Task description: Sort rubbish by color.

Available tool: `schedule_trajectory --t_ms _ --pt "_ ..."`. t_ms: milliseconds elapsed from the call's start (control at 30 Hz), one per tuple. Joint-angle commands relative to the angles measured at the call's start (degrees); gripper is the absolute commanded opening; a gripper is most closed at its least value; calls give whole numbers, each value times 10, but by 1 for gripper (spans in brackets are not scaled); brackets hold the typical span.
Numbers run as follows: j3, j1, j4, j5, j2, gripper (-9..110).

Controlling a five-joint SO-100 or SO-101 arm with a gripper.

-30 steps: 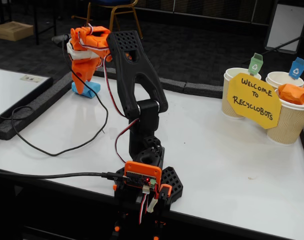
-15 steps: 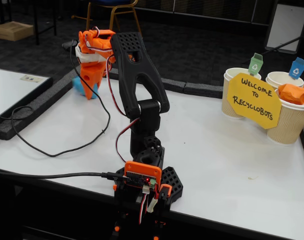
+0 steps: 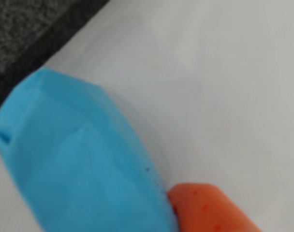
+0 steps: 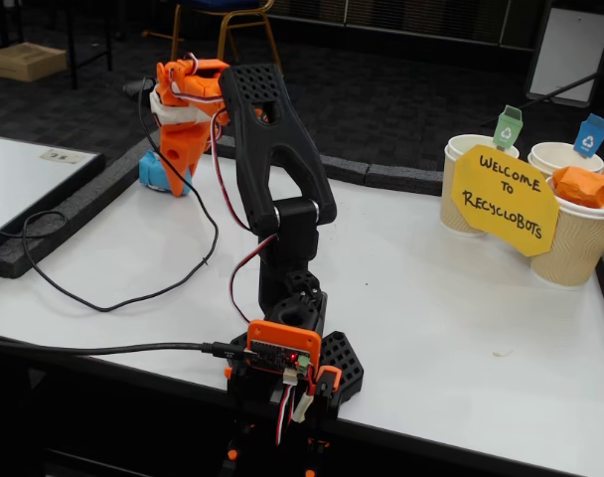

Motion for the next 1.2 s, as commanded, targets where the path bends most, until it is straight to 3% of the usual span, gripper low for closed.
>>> schedule_trajectory --t_ms 0,700,1167 --pt "-25 8 25 -52 173 0" --pt "281 25 87 -252 671 0" --pt "566 189 56 -417 1012 0"
